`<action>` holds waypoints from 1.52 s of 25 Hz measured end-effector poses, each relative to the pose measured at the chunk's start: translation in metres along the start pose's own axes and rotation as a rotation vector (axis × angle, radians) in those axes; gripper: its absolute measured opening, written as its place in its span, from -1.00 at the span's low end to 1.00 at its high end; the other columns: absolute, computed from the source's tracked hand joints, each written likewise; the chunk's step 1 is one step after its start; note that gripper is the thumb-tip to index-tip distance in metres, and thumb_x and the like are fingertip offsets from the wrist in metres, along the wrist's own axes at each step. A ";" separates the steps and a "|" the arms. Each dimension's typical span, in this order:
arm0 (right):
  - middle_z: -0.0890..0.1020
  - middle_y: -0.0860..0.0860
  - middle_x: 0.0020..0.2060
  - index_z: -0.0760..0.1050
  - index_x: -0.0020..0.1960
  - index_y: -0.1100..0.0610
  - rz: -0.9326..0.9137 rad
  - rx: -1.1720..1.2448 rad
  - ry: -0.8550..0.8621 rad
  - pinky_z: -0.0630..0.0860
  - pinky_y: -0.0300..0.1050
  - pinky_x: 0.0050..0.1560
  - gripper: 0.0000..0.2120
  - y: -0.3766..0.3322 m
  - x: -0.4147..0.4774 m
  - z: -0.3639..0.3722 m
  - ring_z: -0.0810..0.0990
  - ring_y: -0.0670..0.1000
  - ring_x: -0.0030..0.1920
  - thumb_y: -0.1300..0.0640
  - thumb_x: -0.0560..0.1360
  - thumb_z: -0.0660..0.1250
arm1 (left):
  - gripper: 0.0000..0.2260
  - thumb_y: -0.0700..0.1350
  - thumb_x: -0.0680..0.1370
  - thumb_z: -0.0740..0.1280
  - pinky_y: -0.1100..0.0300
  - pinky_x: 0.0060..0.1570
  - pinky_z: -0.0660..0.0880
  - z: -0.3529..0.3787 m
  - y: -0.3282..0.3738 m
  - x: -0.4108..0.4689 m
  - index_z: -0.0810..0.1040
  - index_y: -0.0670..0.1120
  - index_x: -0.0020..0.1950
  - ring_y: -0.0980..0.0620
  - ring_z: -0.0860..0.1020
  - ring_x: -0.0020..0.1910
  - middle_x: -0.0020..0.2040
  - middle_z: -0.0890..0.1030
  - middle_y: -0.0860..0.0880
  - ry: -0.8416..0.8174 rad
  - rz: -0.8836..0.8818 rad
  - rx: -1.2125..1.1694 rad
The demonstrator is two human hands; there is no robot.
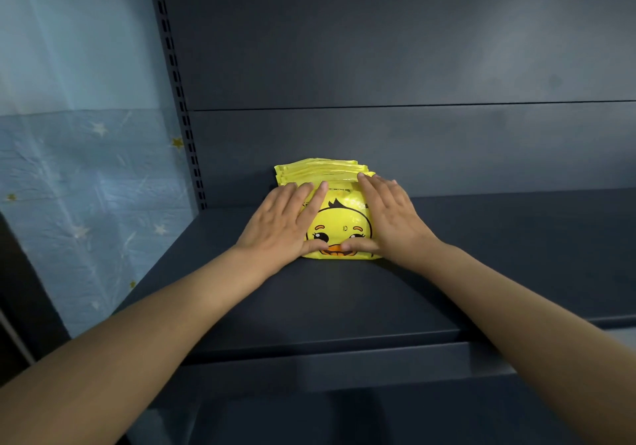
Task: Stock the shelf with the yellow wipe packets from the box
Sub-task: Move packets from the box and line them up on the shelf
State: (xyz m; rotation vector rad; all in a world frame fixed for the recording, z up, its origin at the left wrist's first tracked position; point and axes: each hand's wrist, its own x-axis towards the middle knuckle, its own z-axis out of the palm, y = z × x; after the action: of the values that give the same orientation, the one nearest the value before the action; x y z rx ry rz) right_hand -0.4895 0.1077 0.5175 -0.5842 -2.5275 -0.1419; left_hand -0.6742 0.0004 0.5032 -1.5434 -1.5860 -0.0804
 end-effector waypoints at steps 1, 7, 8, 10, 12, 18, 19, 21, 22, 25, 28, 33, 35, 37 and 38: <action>0.23 0.20 0.45 0.02 0.51 0.27 0.002 -0.029 -0.004 -0.12 -0.01 0.47 0.10 -0.002 0.003 0.000 0.15 0.19 0.48 -0.41 0.27 0.30 | -0.24 0.32 0.43 -0.06 0.00 0.18 0.39 0.001 0.001 0.001 0.14 -0.21 0.43 -0.16 0.53 0.09 0.20 0.37 -0.16 -0.018 -0.023 0.020; 0.46 0.23 0.27 0.26 0.41 0.32 0.013 -0.123 -0.003 0.16 0.15 0.40 0.03 0.001 0.007 0.003 0.42 0.25 0.31 -0.47 0.27 0.11 | -0.24 0.33 0.42 -0.13 0.02 0.17 0.45 -0.007 0.005 0.006 0.13 -0.18 0.43 -0.15 0.56 0.11 0.20 0.53 -0.16 -0.127 -0.080 0.068; 0.39 0.21 0.34 0.19 0.46 0.28 -0.002 -0.112 0.029 0.07 0.11 0.45 0.03 0.000 0.004 0.001 0.33 0.22 0.38 -0.46 0.27 0.17 | -0.24 0.33 0.43 -0.11 0.03 0.15 0.47 -0.010 0.006 0.004 0.12 -0.18 0.43 -0.15 0.56 0.08 0.18 0.54 -0.17 -0.124 -0.063 0.059; 0.23 0.11 0.45 0.07 0.51 0.18 0.016 -0.050 0.011 -0.10 0.03 0.49 0.02 -0.001 -0.001 -0.004 0.14 0.13 0.48 -0.39 0.29 0.32 | -0.21 0.35 0.42 -0.02 0.04 0.11 0.49 -0.019 0.008 0.002 0.11 -0.21 0.44 -0.13 0.56 0.04 0.14 0.54 -0.16 -0.125 -0.058 0.022; 0.15 0.05 0.49 0.03 0.52 0.11 0.041 0.013 0.009 -0.14 0.01 0.49 0.01 -0.004 -0.003 -0.008 0.03 0.07 0.51 -0.33 0.29 0.38 | -0.15 0.36 0.37 0.07 0.02 0.12 0.49 -0.027 0.010 0.002 0.10 -0.23 0.44 -0.13 0.55 0.03 0.12 0.54 -0.16 -0.139 -0.097 -0.008; 0.19 0.07 0.49 0.13 0.50 0.11 0.133 0.100 -0.040 -0.05 0.06 0.49 -0.22 -0.009 -0.002 -0.028 0.04 0.08 0.51 -0.25 0.44 0.29 | -0.25 0.29 0.53 0.04 -0.06 0.48 -0.06 -0.058 0.014 0.001 -0.12 -0.14 0.53 -0.09 0.13 0.45 0.47 0.14 -0.11 -0.295 -0.203 -0.150; 0.22 0.08 0.47 0.16 0.49 0.12 0.135 0.084 -0.041 -0.02 0.06 0.49 -0.26 -0.009 -0.002 -0.033 0.08 0.09 0.50 -0.24 0.46 0.27 | -0.29 0.26 0.55 0.04 -0.05 0.48 -0.07 -0.065 0.015 0.004 -0.10 -0.13 0.53 -0.08 0.10 0.46 0.48 0.12 -0.10 -0.298 -0.211 -0.147; 0.31 0.09 0.43 0.24 0.45 0.15 0.120 0.040 -0.053 0.08 0.02 0.46 -0.34 -0.007 -0.001 -0.046 0.19 0.10 0.45 -0.19 0.49 0.25 | -0.35 0.21 0.57 0.06 -0.02 0.47 -0.01 -0.079 0.015 0.012 -0.02 -0.13 0.52 -0.09 0.12 0.45 0.47 0.14 -0.10 -0.305 -0.183 -0.127; 0.35 0.09 0.40 0.28 0.43 0.16 0.113 0.021 -0.063 0.14 0.00 0.43 -0.39 -0.005 -0.002 -0.054 0.25 0.10 0.42 -0.17 0.51 0.25 | -0.38 0.18 0.58 0.08 0.00 0.45 0.04 -0.087 0.015 0.016 0.03 -0.14 0.51 -0.09 0.14 0.44 0.45 0.17 -0.10 -0.310 -0.163 -0.126; 0.43 0.10 0.33 0.37 0.36 0.17 0.112 -0.001 -0.093 0.28 -0.01 0.36 -0.50 0.002 -0.006 -0.079 0.33 0.11 0.35 -0.09 0.52 0.26 | -0.48 0.11 0.59 0.14 0.03 0.35 0.23 -0.110 0.012 0.033 0.21 -0.14 0.45 -0.09 0.22 0.39 0.40 0.26 -0.11 -0.344 -0.144 -0.178; 0.44 0.13 0.29 0.40 0.32 0.18 0.151 0.010 -0.146 0.37 0.01 0.28 -0.55 0.016 -0.020 -0.109 0.37 0.13 0.31 -0.05 0.53 0.25 | -0.58 0.07 0.59 0.15 0.02 0.26 0.34 -0.140 0.019 0.051 0.34 -0.12 0.38 -0.08 0.28 0.33 0.33 0.34 -0.10 -0.406 -0.169 -0.266; 0.40 0.14 0.32 0.36 0.36 0.17 0.177 0.006 -0.170 0.36 -0.04 0.25 -0.55 0.055 -0.065 -0.158 0.37 0.14 0.31 -0.02 0.54 0.25 | -0.69 0.04 0.60 0.15 0.10 0.14 0.36 -0.196 0.060 0.074 0.48 -0.08 0.24 -0.06 0.42 0.22 0.21 0.45 -0.06 -0.401 -0.225 -0.316; 0.40 0.14 0.33 0.34 0.37 0.16 0.186 0.020 -0.170 0.37 -0.04 0.25 -0.53 0.078 -0.087 -0.178 0.38 0.14 0.31 -0.03 0.54 0.26 | -0.72 0.03 0.59 0.17 0.08 0.15 0.39 -0.222 0.080 0.083 0.50 -0.08 0.20 -0.06 0.44 0.18 0.14 0.47 -0.06 -0.413 -0.265 -0.322; 0.40 0.13 0.34 0.32 0.40 0.16 0.192 0.022 -0.185 0.37 -0.04 0.26 -0.50 0.102 -0.111 -0.200 0.37 0.14 0.33 -0.03 0.54 0.26 | -0.73 0.02 0.58 0.19 0.06 0.15 0.41 -0.248 0.100 0.094 0.50 -0.08 0.17 -0.06 0.46 0.15 0.10 0.47 -0.05 -0.412 -0.293 -0.297; 0.39 0.13 0.35 0.30 0.41 0.16 0.194 0.021 -0.200 0.36 -0.05 0.27 -0.49 0.113 -0.124 -0.211 0.37 0.14 0.34 -0.04 0.54 0.26 | -0.74 0.02 0.58 0.19 0.07 0.14 0.41 -0.260 0.111 0.100 0.51 -0.08 0.17 -0.06 0.46 0.14 0.09 0.48 -0.05 -0.403 -0.305 -0.282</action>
State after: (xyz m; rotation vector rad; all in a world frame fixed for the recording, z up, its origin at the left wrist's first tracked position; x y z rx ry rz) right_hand -0.2447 0.1171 0.6302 -0.8684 -2.6404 0.0150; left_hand -0.4265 -0.0544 0.6629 -1.5840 -2.2029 -0.1761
